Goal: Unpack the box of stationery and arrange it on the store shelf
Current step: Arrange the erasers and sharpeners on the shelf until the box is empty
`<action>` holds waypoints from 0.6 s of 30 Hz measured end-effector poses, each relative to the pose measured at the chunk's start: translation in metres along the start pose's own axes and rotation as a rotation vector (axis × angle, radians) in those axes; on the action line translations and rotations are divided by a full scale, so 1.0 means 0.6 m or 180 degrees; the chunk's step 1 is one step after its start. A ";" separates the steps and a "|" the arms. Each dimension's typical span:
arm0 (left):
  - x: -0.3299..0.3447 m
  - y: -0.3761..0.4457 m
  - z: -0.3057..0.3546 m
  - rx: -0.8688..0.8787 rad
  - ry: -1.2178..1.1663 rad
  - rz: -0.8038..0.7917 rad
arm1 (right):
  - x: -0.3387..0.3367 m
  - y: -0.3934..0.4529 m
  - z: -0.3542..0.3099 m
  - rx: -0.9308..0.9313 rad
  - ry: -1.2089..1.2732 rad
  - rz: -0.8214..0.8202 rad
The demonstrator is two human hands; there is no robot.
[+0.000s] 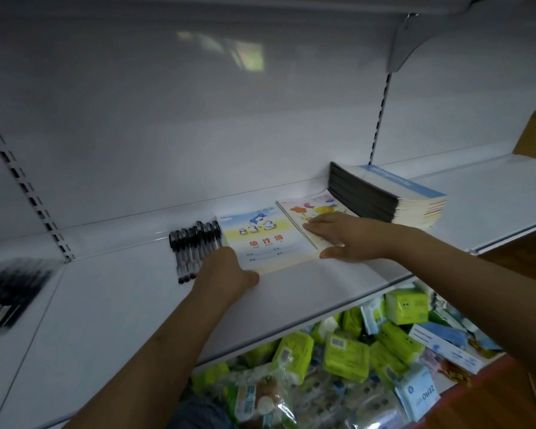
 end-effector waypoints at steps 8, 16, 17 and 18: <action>-0.008 0.018 0.004 0.0062 0.0152 -0.0268 | -0.029 0.055 -0.029 0.0462 0.0758 -0.0029; -0.009 0.017 -0.002 0.0194 0.0360 -0.0146 | -0.011 0.151 -0.006 0.1023 0.0655 0.0620; -0.006 0.017 -0.001 0.0205 0.0293 -0.0124 | -0.009 0.155 -0.004 0.1005 0.0605 0.0594; -0.004 0.016 0.000 0.0216 0.0227 -0.0127 | -0.004 0.159 -0.002 0.0996 0.0522 0.0537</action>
Point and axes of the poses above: each hand's wrist, its own y-axis towards the middle knuckle, its own x-axis out of the palm, z = x × y, the point moved 8 cm from there along y, towards the middle knuckle, and after that the axes turned 8 degrees about x, right-handed, at the moved point
